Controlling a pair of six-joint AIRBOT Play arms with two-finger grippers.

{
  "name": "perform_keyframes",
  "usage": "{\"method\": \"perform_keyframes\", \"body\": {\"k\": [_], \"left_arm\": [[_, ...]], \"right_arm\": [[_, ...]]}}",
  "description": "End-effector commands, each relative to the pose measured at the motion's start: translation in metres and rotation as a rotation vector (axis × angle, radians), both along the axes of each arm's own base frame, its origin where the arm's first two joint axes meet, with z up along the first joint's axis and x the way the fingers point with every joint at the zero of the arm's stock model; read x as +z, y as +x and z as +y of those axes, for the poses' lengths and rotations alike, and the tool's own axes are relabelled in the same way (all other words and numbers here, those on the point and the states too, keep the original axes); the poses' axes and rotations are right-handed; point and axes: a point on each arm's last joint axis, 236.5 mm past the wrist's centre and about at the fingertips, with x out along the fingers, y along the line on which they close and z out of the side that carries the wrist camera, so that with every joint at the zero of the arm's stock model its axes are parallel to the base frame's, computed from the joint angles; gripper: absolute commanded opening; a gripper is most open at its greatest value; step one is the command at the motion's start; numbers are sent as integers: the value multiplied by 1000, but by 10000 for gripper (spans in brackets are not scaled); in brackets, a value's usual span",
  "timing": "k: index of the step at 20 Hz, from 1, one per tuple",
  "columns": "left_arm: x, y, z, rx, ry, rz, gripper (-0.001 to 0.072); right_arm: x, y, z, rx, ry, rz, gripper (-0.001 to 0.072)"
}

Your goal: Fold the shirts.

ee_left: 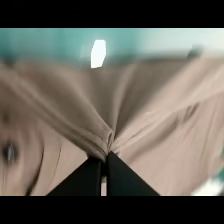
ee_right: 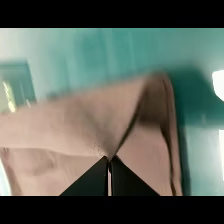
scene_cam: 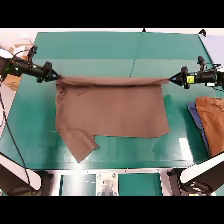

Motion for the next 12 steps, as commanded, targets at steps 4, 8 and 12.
{"method": "perform_keyframes", "body": {"k": [4,8,12], "left_arm": [[-39,-86,3,-134,97,354,32],[-63,-98,7,-127,191,414,33],[-60,-102,4,-133,177,433,33]], "right_arm": [[-35,-95,23,137,-33,256,10],[-65,-115,30,117,-30,326,11],[-67,-111,27,115,-59,315,11]]}}
